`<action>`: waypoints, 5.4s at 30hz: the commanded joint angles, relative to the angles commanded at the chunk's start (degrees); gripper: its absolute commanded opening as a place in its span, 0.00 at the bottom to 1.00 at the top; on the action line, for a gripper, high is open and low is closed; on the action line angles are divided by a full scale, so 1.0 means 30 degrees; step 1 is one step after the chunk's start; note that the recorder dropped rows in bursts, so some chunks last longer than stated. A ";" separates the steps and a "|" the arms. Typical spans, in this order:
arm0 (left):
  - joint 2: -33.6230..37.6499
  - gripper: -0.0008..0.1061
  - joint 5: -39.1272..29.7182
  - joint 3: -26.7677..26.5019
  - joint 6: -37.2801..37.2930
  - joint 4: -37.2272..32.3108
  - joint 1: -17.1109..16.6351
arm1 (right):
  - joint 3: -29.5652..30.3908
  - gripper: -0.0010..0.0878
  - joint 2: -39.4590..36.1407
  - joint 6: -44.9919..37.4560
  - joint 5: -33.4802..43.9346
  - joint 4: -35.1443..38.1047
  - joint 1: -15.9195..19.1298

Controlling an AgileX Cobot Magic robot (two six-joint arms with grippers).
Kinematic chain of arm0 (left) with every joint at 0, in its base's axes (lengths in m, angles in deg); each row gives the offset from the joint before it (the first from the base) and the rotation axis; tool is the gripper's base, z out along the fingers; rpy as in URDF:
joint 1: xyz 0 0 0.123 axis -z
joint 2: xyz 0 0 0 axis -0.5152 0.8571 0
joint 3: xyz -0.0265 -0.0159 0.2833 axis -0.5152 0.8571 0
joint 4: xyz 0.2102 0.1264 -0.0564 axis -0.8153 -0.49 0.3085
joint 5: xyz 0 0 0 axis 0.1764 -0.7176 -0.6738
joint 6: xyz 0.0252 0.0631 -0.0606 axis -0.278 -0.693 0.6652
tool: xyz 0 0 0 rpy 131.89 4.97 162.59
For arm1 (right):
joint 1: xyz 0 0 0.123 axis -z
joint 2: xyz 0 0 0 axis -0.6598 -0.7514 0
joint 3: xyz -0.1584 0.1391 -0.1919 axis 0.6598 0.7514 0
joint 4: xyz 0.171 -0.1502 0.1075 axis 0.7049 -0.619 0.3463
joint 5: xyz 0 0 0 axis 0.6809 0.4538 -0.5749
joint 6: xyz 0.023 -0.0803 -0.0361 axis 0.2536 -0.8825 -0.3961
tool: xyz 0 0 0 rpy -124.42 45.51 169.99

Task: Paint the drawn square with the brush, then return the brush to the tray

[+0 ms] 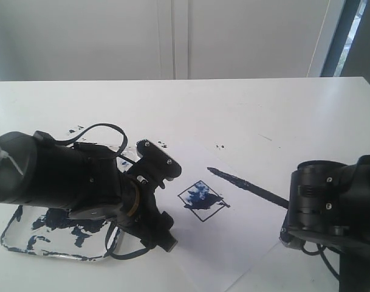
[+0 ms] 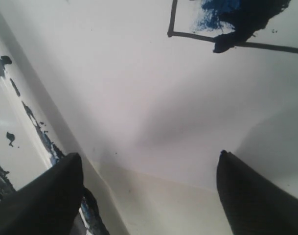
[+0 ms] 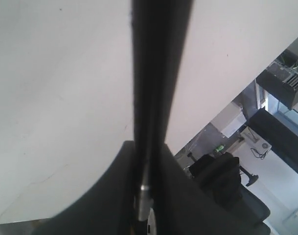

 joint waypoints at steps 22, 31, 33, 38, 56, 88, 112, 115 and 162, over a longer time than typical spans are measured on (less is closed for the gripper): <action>0.0000 0.74 0.0161 0.0000 0.0000 0.0002 0.0000 | 0.0068 0.01 -0.3665 0.1040 0.0000 -0.0907 -0.1558; 0.0000 0.74 0.0560 0.0000 0.0000 0.0002 0.0000 | -0.0939 0.01 -0.3665 0.1519 0.0000 -0.1306 -0.1602; 0.0000 0.74 0.0560 0.0000 0.0000 0.0002 0.0000 | -0.1097 0.01 -0.3665 0.1519 0.0000 -0.1306 -0.1602; 0.0000 0.74 0.0560 0.0000 0.0000 0.0002 0.0000 | -0.1447 0.01 -0.3665 0.1519 0.0000 -0.1470 -0.1602; 0.0000 0.74 0.0553 0.0000 0.0000 0.0328 0.0000 | -0.2398 0.01 -0.5363 0.1483 0.0000 -0.2555 -0.1602; 0.0000 0.74 0.0297 0.0035 0.0000 0.0369 0.0000 | -0.2487 0.01 -0.5479 0.1418 0.0000 -0.1832 -0.3414; 0.0000 0.74 -0.0324 0.0035 -0.0040 0.0456 0.0000 | -0.2487 0.01 -0.5479 0.1087 0.0000 -0.2705 -0.0350; 0.0000 0.74 -0.0510 0.0035 -0.0040 0.0456 0.0000 | -0.2487 0.01 -0.5479 0.0744 0.0000 -0.2355 -0.0473; 0.0000 0.74 -0.0434 0.0035 -0.0427 0.1153 0.0000 | -0.2487 0.01 -0.5412 0.1140 0.0000 -0.2451 -0.0052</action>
